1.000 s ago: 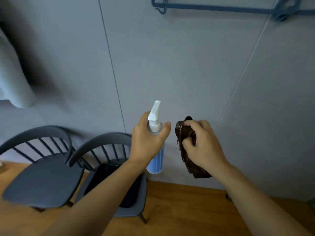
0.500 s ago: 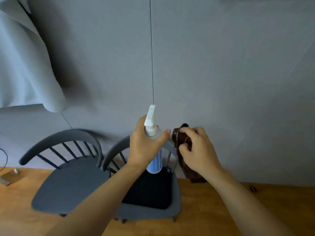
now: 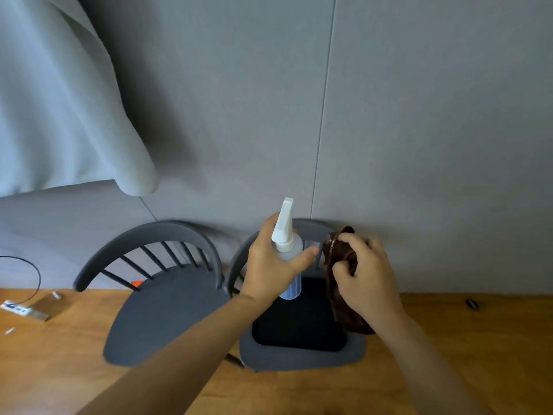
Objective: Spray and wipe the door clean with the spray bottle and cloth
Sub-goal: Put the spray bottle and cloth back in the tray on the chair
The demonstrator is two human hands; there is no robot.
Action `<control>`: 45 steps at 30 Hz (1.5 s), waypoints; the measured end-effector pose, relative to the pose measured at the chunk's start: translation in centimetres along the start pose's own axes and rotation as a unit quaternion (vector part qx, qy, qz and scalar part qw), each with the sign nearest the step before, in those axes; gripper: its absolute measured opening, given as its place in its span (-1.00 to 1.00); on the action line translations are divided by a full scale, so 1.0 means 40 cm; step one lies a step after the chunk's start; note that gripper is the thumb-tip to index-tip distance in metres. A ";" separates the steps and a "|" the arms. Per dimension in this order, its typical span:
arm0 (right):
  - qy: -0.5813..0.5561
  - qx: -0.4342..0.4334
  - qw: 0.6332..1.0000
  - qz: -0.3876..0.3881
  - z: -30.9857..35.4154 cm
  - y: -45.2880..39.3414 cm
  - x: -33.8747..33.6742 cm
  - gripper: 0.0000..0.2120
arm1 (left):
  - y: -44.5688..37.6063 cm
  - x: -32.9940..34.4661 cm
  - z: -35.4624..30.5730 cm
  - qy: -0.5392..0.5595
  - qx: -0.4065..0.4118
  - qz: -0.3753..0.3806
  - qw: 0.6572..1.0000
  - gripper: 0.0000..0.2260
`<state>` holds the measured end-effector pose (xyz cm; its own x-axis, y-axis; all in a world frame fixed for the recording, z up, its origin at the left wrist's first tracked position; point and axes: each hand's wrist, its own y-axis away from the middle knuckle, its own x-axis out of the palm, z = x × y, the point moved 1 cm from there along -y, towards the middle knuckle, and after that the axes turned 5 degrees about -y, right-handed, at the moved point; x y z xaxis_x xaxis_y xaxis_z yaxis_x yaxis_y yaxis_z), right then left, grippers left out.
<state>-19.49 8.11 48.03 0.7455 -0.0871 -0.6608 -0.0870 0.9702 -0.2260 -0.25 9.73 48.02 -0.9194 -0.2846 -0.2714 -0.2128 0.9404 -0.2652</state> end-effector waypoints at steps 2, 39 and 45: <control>0.000 0.007 1.000 0.005 -0.024 -0.014 0.023 -0.60 | -0.003 -0.010 0.033 -0.001 -0.022 0.000 1.000 -0.41; 0.041 0.025 0.993 0.111 -0.558 -0.066 0.660 -0.58 | -0.027 0.196 0.987 -0.168 -0.143 -0.039 0.975 -0.50; 0.050 0.021 0.989 0.140 -0.630 -0.082 0.748 -0.58 | -0.062 0.205 1.077 -0.156 -0.172 -0.066 0.971 -0.38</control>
<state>-13.54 -3.36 10.97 0.6272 0.1673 -0.7606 -0.2529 0.9675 0.0043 6.99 -2.93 6.58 -0.7437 -0.3984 -0.5368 -0.4683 0.8835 -0.0069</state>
